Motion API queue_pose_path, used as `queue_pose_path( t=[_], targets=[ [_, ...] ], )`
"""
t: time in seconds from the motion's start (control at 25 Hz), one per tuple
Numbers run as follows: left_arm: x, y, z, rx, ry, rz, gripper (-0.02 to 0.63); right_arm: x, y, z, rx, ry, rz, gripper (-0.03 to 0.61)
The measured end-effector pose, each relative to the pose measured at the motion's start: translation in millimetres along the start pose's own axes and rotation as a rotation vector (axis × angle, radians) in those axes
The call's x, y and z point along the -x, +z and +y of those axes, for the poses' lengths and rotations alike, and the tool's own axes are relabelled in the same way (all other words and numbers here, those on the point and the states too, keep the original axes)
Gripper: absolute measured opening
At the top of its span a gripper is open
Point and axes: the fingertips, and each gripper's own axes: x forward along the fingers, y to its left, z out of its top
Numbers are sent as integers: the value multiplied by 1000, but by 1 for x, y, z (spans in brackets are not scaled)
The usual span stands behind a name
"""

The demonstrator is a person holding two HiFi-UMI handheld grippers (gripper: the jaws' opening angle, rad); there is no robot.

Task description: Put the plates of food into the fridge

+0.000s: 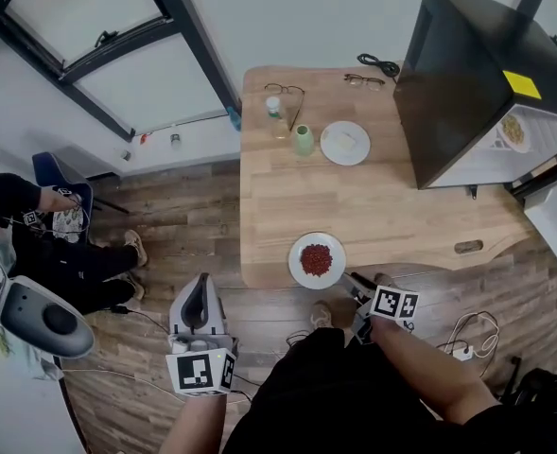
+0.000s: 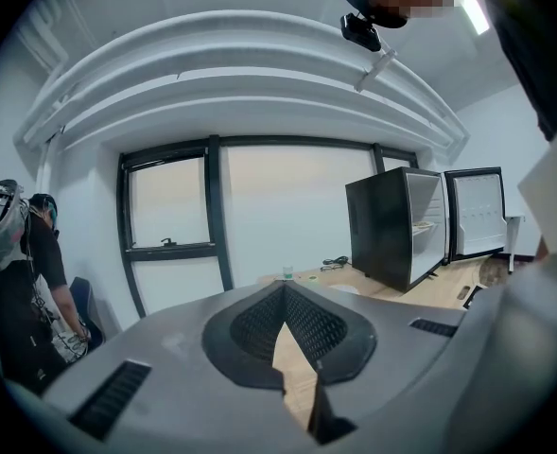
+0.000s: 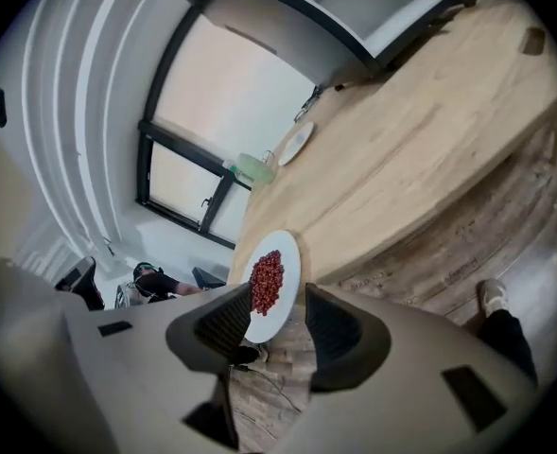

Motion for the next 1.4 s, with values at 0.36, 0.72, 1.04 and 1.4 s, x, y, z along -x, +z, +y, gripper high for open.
queue_pose_path(
  t=[0.36,0.72,1.04,1.4],
  targets=[
    [10,-7,21,-26,39,32,3,-37,-11,-12,-204,7,10,195],
    [8,-14,17,-27,32,57,3,-42,-19,-11,-250,36,18,55],
    [-15,-3,-10,-25,-19,28,3,-16,1,-3,-322,134,-40,31],
    [-54,22,-67,-34,-112,-8,3,34,48,-18,-352,177,-139,31]
  ],
)
